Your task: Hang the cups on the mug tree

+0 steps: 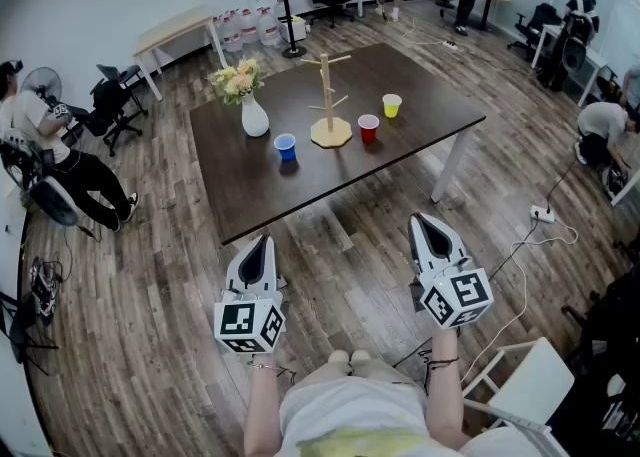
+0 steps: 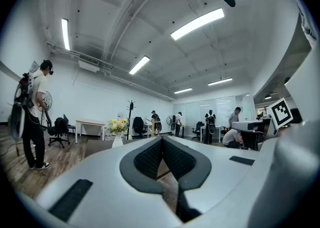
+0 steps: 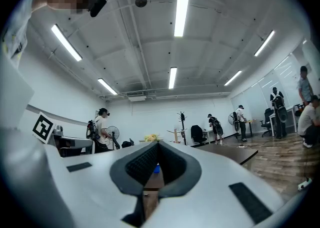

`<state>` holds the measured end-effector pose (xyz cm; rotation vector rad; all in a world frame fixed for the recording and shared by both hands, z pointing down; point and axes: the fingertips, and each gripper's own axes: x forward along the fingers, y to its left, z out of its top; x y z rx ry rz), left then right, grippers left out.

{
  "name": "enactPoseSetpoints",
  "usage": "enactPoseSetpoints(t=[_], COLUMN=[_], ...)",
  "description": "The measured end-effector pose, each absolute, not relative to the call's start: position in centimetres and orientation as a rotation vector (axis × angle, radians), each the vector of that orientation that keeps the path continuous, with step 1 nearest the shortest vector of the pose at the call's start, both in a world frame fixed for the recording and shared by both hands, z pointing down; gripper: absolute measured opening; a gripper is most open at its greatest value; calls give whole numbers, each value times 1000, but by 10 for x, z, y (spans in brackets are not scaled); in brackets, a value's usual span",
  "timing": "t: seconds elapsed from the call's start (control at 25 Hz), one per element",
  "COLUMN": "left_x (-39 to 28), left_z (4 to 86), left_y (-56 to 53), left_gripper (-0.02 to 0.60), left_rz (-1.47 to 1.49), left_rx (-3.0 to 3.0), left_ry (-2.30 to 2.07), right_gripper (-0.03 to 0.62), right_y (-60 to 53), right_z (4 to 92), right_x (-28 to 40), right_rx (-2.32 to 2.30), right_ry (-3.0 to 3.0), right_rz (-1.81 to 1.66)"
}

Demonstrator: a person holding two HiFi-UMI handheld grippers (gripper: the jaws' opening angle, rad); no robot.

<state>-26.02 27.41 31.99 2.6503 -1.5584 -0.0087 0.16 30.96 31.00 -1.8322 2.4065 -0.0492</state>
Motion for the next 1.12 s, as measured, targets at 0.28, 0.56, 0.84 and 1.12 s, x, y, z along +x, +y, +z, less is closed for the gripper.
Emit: enactPoseSetpoints(t=[0.28, 0.56, 0.84, 1.12], left_x=[-257, -245, -247, -238], left_z=[324, 327, 334, 337], left_y=[273, 271, 270, 250], left_gripper=[23, 23, 23, 23], left_rz=[4, 6, -3, 0], left_rx=[2631, 2623, 2560, 2551], left_ry=[-1568, -1575, -1620, -1627], right_gripper=[20, 20, 20, 20], right_y=[308, 300, 290, 265], right_z=[315, 320, 323, 326], right_x=[7, 18, 17, 28], right_rx=[-1835, -1832, -1792, -1780], right_ry=[2413, 2399, 2433, 2429], right_rz=[-68, -65, -76, -98])
